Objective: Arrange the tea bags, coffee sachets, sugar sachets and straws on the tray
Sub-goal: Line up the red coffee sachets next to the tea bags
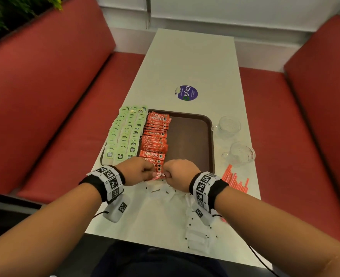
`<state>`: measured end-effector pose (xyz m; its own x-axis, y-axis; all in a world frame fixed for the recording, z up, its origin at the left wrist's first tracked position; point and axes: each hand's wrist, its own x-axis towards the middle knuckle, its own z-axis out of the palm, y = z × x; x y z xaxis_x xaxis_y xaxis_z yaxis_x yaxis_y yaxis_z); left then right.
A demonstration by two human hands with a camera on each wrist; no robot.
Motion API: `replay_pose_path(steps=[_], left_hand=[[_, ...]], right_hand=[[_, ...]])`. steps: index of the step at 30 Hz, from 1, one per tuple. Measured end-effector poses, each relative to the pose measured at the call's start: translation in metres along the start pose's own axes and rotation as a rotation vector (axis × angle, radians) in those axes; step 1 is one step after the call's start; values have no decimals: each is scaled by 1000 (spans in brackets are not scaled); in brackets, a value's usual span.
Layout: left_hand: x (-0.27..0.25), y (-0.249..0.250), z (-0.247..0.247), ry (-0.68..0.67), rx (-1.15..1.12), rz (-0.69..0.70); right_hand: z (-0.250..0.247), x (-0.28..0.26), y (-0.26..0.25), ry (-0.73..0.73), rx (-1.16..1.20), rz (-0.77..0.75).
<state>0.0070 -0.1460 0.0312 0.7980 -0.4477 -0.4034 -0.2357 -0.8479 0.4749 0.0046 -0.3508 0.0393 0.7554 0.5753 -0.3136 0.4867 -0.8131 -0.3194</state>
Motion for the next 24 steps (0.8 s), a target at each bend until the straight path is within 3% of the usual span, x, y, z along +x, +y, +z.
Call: replay_pose_path(steps=[3, 7, 18, 24], left_hand=[[7, -10, -4, 141, -20, -79], [11, -27, -5, 297, 125, -201], [23, -35, 12, 217, 317, -180], [31, -37, 7, 277, 325, -181]], right_hand=[[2, 2, 14, 53, 61, 71], [17, 10, 26, -23, 58, 166], [27, 55, 31, -91, 166, 344], [21, 73, 30, -107, 197, 406]])
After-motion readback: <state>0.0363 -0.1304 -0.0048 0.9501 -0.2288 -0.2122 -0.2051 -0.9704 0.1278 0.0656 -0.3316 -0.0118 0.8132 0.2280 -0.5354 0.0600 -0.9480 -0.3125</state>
